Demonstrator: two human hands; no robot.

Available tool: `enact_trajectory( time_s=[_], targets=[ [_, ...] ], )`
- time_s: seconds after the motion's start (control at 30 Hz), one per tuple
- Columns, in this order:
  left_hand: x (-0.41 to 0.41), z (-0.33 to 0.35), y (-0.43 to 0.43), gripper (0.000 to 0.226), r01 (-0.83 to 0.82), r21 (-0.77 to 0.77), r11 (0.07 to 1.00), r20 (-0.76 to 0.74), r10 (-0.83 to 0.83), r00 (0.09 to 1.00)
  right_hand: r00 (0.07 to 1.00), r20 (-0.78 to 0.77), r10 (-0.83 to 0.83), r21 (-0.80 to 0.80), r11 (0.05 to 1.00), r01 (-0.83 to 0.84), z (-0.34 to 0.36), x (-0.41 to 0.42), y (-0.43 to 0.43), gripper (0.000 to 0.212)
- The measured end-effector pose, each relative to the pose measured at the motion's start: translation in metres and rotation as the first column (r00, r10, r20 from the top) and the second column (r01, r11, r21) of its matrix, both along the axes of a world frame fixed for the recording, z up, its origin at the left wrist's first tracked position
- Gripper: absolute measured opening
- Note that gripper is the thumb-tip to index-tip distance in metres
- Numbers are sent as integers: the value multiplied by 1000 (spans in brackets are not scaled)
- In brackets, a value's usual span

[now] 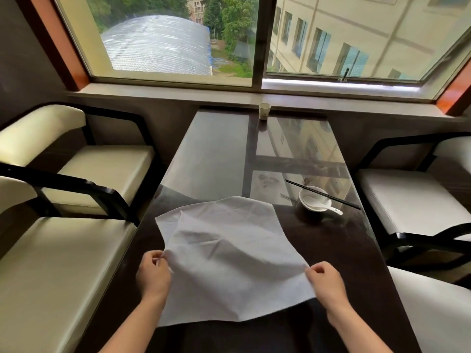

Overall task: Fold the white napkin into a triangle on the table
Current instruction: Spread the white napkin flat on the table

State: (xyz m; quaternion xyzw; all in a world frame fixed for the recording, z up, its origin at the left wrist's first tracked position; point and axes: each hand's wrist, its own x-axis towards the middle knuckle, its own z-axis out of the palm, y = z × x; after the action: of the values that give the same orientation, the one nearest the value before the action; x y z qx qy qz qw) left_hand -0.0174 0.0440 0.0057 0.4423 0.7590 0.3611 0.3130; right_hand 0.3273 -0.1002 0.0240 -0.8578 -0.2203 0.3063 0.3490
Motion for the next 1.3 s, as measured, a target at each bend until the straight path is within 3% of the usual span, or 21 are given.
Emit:
enact_trajectory(
  time_s=[0.1,0.27,0.47,0.63,0.7,0.77,0.87,0.93,1.03,1.2,1.3],
  targets=[
    [-7,-3,2,6,49,8,999,-35,-48,998,1000,8,19,-55,998,-19,-5,5,-17,12],
    [-19,-20,-18,50,166,-228,959,-41,-180,983,991,16,132,-197,972,-126,-15,-5,-44,11],
    [-28,-21,-27,44,169,-233,958,-112,-199,974,922,7,388,-390,850,-355,-20,-8,-58,22],
    [-28,-18,-16,49,226,-208,952,-261,-277,925,885,16,465,-445,796,-410,-22,-1,-35,31],
    [-25,-20,-14,48,287,-206,935,-435,-351,829,907,15,420,-375,844,-385,-22,7,-11,30],
    [-18,-26,-12,47,436,-253,863,-598,-494,631,943,-32,332,-269,906,-328,-22,16,21,26],
    [-2,-42,-8,57,610,-397,686,-539,-712,450,965,-68,252,-139,956,-259,-22,25,75,21],
    [7,-58,-7,70,615,-482,624,-505,-771,388,969,-87,230,-56,970,-235,-22,30,108,23],
    [8,-73,-12,98,595,-533,602,-549,-781,298,964,-162,210,49,978,-205,-21,35,148,36],
    [-10,-82,-8,90,659,-498,563,-521,-802,291,895,-370,249,132,968,-214,-25,43,182,48],
    [-16,-76,-5,88,667,-477,573,-588,-772,243,900,-332,283,227,950,-215,-20,44,185,43]
  ],
)
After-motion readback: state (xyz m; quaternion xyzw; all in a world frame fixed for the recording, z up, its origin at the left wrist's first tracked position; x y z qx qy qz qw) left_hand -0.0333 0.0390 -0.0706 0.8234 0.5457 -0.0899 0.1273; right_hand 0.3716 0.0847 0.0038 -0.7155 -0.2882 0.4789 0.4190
